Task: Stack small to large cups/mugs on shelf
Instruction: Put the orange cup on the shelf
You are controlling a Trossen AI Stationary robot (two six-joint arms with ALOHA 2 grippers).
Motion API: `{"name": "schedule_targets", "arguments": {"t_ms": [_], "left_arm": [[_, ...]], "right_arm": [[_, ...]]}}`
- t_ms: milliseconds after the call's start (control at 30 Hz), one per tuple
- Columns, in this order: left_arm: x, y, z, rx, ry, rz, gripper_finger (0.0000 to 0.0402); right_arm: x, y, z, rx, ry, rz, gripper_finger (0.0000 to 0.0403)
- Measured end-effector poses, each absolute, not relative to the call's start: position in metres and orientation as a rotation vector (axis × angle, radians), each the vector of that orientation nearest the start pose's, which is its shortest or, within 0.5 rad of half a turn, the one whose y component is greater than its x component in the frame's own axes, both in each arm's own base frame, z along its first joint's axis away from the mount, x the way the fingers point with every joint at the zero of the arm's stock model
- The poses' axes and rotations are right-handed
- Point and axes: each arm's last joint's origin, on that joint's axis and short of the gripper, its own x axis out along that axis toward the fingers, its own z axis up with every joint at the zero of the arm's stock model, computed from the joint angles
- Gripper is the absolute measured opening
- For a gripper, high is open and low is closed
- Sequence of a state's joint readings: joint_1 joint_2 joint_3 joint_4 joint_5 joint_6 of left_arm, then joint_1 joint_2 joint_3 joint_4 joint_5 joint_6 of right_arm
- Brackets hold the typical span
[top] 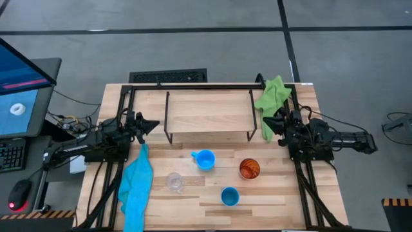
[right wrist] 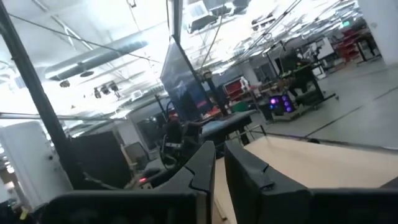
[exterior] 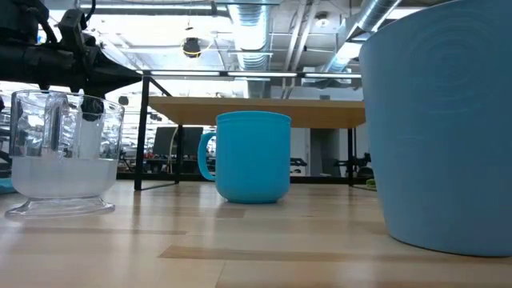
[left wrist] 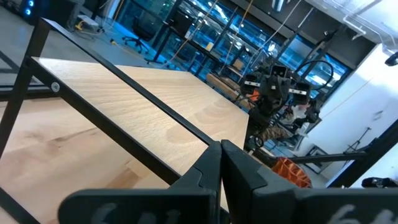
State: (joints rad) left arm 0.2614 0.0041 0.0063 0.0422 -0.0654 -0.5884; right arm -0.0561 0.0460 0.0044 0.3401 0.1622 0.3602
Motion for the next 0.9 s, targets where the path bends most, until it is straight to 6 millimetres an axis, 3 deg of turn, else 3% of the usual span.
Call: {"name": "schedule_targets", "arguments": {"t_ms": [300, 633, 900], "left_arm": [[0.094, 0.027, 0.169, -0.597, -0.143, 0.302, 0.0017], [0.093, 0.027, 0.179, -0.655, -0.25, 0.262, 0.0124], [0.089, 0.022, 0.201, -0.739, -0.365, 0.081, 0.0157]], "right_arm": [[0.095, -0.011, 0.193, 0.378, -0.341, -0.21, 0.0061], [0.093, -0.014, 0.197, 0.395, -0.39, -0.308, 0.0104], [0.079, -0.014, 0.239, 0.326, -0.526, -0.338, 0.0187]]}}
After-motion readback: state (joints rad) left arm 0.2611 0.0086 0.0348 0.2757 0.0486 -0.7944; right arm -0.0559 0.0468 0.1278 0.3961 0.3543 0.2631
